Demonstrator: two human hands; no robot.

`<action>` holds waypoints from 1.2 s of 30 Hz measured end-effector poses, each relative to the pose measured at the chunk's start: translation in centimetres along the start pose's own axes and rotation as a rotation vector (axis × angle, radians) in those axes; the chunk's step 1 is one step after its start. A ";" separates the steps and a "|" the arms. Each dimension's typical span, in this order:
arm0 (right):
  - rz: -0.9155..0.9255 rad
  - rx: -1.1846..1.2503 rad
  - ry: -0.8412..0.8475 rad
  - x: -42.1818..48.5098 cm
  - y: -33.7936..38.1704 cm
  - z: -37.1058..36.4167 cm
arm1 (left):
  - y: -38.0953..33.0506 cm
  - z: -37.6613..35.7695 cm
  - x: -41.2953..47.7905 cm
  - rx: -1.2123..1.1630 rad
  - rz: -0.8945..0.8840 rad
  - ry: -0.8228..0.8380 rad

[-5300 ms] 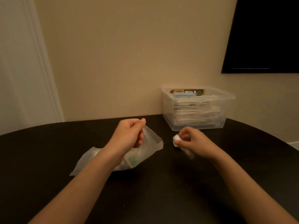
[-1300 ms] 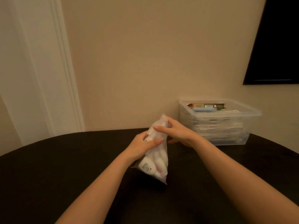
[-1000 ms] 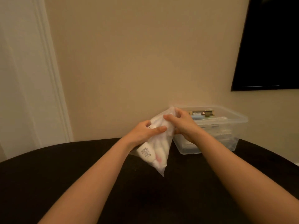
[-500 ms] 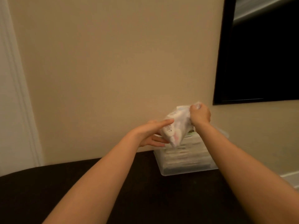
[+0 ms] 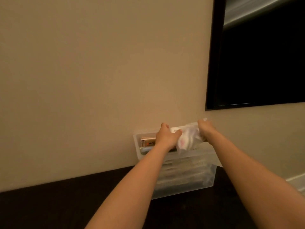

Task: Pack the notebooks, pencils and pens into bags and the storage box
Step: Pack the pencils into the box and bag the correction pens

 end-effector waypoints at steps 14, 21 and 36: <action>0.077 -0.077 0.175 2.6 -0.2 1.2 | -1.3 -6.2 1.1 0.219 -0.126 0.095; -0.010 -0.280 0.532 1.5 0.5 0.1 | -2.6 -6.3 1.5 0.405 -0.236 0.223; 0.256 -0.484 0.243 2.8 0.7 0.4 | -2.6 -7.6 1.1 0.792 -0.243 0.162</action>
Point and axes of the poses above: each hand's wrist, its own x-axis towards the middle knuckle, its own z-axis out of the back of the hand, y = z × x, the point moved 3 cm from there along x, towards the middle knuckle, and after that the axes turned 4 degrees about x, right-handed, at the moved point
